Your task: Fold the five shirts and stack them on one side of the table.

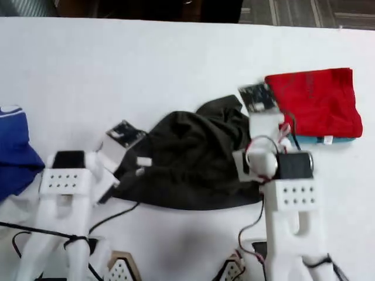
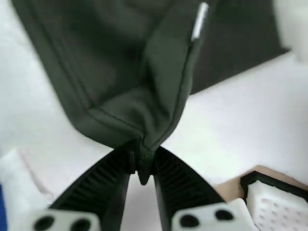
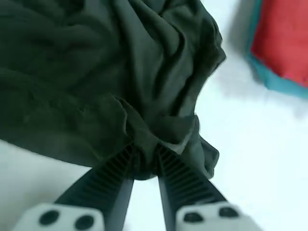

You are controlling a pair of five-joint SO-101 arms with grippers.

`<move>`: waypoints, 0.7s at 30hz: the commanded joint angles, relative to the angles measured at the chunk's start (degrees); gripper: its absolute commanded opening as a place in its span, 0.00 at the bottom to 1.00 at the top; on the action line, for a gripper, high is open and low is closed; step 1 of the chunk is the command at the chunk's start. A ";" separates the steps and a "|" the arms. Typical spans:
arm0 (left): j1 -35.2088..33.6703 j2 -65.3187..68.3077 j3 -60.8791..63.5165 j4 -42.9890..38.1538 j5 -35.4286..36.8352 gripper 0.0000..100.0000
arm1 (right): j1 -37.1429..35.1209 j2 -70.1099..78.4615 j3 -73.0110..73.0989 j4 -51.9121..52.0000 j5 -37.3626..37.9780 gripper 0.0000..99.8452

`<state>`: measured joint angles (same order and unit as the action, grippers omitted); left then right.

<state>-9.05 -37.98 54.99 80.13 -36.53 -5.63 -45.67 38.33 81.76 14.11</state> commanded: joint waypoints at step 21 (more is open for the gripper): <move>2.20 -0.97 -31.43 9.85 0.09 0.23 | 1.71 -4.97 -11.96 -0.04 8.26 0.19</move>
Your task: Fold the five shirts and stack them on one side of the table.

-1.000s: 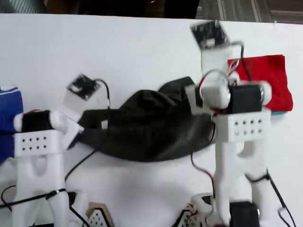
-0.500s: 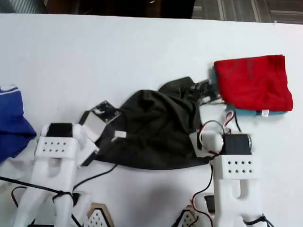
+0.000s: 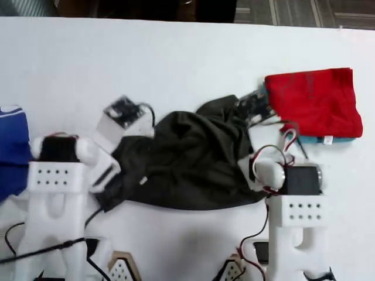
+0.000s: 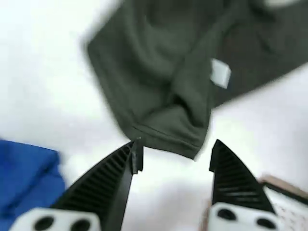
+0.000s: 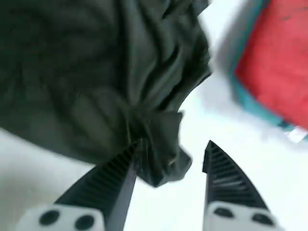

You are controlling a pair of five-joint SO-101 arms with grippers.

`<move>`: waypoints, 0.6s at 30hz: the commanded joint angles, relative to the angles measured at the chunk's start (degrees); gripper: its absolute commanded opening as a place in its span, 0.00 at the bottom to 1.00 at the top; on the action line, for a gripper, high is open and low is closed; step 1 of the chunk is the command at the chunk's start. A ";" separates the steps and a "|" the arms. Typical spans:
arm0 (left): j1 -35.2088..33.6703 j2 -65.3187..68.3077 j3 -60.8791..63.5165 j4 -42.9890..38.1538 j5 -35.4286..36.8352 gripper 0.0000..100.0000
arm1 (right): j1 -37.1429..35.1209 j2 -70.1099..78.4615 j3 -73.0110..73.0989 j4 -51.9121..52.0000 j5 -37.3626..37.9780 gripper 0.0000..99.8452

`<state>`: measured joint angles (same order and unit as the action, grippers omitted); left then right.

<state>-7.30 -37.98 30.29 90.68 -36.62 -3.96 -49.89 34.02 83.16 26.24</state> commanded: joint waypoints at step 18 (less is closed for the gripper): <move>0.62 39.03 -9.10 -21.01 5.27 0.23 | -7.43 55.52 -34.02 -9.98 -7.65 0.34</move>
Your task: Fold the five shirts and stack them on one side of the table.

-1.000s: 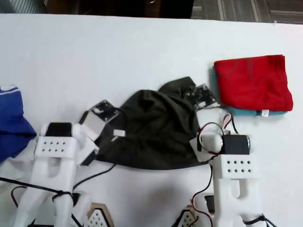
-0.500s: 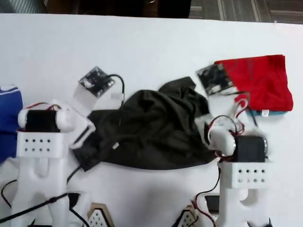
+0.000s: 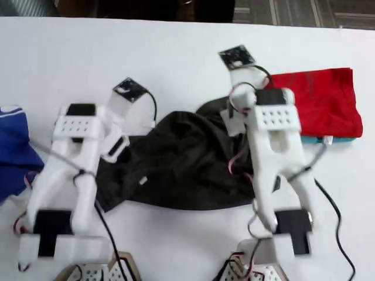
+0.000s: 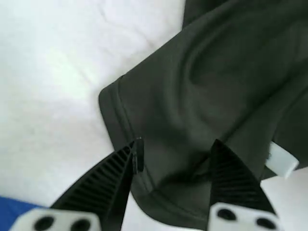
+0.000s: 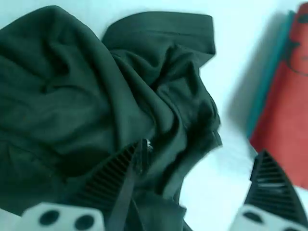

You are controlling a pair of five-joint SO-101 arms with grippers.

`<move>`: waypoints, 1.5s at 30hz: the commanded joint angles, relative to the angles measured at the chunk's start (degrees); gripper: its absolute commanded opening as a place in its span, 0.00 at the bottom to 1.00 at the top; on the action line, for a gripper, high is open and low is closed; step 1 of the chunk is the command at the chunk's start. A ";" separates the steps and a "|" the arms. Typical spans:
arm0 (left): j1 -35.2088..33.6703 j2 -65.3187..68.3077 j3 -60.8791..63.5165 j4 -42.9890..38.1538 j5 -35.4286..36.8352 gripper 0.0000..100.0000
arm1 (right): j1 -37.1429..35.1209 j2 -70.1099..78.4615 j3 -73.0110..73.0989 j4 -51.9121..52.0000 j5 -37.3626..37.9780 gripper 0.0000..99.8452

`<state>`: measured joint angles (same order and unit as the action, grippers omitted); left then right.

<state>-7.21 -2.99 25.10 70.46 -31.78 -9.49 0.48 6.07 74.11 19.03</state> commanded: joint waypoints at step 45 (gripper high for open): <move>-6.86 19.60 -46.55 23.47 0.00 0.03 | -2.33 26.07 -42.64 -2.24 -0.18 0.02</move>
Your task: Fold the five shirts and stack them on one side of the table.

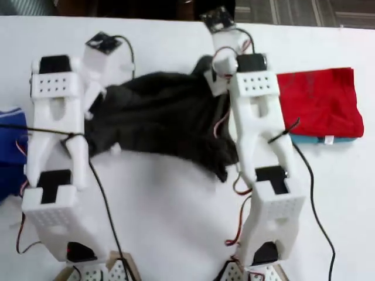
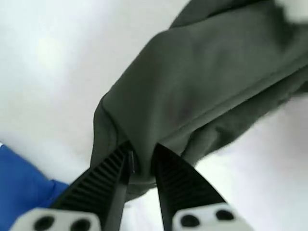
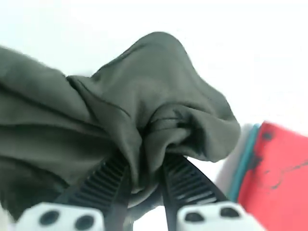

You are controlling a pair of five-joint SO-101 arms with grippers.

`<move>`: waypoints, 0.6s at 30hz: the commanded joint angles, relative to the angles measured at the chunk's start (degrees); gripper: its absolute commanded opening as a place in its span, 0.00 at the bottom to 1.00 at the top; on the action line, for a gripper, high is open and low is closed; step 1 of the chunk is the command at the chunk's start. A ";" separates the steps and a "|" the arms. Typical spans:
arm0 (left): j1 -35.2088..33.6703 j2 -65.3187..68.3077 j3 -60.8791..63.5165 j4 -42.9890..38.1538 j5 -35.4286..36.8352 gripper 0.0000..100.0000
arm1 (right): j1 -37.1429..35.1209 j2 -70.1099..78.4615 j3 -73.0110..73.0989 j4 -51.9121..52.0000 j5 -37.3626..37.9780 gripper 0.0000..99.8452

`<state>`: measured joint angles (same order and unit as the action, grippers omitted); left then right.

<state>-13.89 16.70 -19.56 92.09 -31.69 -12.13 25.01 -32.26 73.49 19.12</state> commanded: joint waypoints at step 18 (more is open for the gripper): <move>-3.43 4.22 -6.20 7.30 -3.25 0.29 | 0.31 5.05 -31.91 27.65 -0.18 0.25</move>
<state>-16.09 21.63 -20.26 96.40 -34.59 -11.96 32.04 -58.99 96.70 19.12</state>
